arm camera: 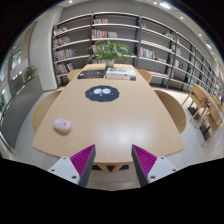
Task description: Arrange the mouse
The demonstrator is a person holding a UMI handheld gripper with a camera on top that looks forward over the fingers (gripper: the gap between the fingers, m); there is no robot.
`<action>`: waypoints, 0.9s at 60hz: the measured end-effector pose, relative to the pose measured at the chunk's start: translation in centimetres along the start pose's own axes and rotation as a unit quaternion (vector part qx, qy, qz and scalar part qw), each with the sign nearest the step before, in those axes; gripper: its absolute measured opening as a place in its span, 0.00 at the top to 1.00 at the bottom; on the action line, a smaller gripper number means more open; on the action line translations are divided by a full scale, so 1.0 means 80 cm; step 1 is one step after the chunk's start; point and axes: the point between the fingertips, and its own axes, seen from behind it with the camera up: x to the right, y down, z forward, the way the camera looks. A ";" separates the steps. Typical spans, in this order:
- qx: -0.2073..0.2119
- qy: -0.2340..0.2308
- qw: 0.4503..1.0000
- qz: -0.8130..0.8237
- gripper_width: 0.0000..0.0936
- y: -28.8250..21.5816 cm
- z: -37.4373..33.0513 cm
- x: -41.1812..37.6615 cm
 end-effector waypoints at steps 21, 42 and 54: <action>-0.073 -0.090 0.991 -0.060 0.22 0.067 0.065 -0.188; -0.076 -0.088 0.991 -0.066 0.22 -0.003 0.161 -0.256; -0.075 -0.072 0.994 -0.043 0.22 -0.049 0.212 -0.260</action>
